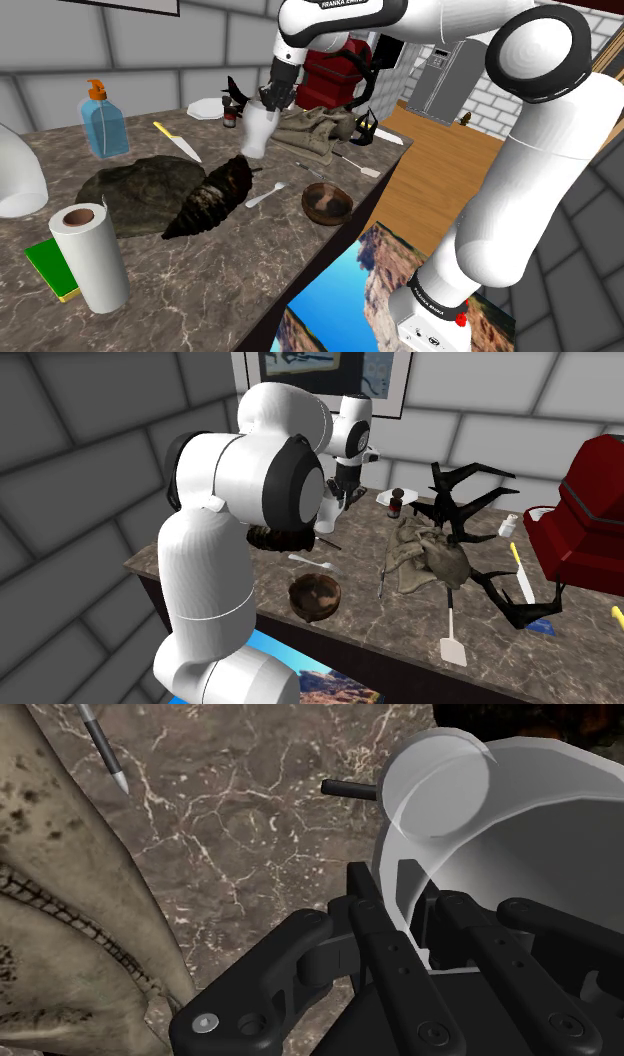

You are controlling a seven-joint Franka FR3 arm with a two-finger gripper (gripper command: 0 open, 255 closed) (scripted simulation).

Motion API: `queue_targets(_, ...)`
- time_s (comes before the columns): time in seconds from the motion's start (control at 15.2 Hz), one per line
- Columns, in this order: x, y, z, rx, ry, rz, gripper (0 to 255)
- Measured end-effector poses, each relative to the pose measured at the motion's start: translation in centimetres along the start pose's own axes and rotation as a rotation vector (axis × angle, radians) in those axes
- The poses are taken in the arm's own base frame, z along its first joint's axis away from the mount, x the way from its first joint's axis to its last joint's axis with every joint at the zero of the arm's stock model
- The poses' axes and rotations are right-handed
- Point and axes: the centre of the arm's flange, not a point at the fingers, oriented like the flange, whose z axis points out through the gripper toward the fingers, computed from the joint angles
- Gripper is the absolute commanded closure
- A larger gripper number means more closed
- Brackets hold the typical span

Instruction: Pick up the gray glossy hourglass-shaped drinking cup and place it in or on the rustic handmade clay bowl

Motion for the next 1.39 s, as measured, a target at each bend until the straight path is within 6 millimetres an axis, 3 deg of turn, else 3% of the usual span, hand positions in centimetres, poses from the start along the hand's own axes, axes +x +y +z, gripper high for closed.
queue_targets(0.73, 0.5, -0.3, -5.5, 0.000, 0.000, 0.000, 255)
queue_targets(0.99, -2.9, 1.2, -7.0, 0.000, 0.000, 0.000, 255)
queue_targets(1.39, -10.1, 4.2, -8.6, 0.000, -0.001, 0.001, 255)
